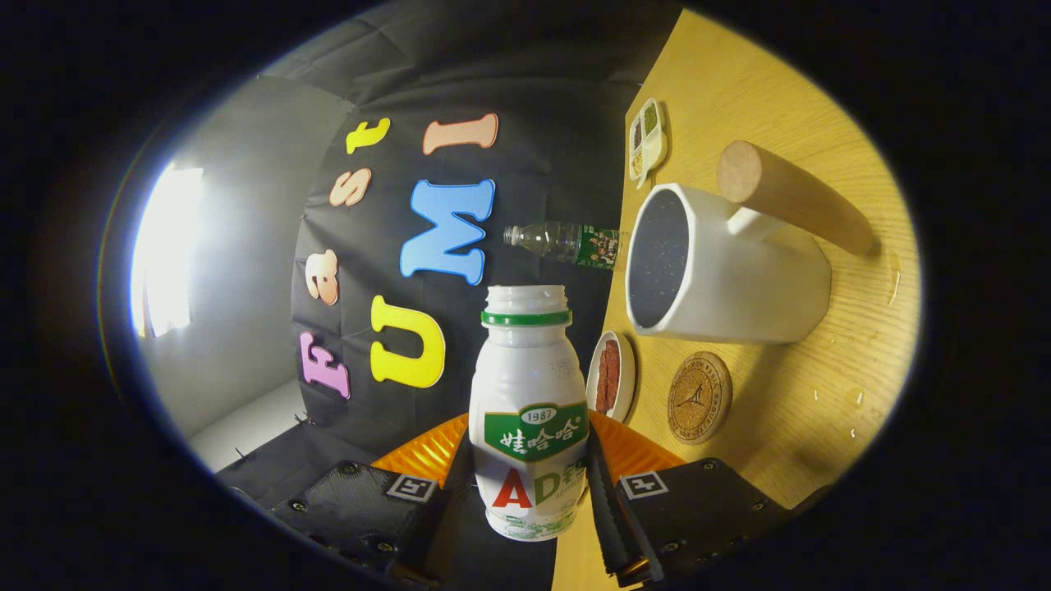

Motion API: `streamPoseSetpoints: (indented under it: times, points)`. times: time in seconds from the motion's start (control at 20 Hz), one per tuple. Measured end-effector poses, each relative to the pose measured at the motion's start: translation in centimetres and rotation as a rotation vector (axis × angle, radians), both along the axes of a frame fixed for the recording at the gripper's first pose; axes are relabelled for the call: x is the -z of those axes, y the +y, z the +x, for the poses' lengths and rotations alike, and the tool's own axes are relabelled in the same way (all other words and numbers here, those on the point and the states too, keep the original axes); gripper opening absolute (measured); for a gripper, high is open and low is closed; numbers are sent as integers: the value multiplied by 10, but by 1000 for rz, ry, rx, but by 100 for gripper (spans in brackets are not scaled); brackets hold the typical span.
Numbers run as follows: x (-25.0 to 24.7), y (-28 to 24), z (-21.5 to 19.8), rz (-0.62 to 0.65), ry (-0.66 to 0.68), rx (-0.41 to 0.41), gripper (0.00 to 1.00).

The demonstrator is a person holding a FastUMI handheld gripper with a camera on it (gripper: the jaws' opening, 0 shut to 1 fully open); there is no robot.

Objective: Take the bottle from table, then pour the juice into the cup, finally place the bottle on the coaster

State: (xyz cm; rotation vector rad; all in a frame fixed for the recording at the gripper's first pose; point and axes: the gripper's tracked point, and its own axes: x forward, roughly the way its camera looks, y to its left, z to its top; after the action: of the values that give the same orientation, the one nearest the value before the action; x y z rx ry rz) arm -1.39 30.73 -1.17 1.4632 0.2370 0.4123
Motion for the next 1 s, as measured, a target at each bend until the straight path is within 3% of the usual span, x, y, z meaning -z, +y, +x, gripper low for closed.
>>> streamPoseSetpoints:
  times: [0.3,1.0]
  points:
    - [-8,-4,-1,126,21,14,66]
    - [-14,-3,6,236,39,14,66]
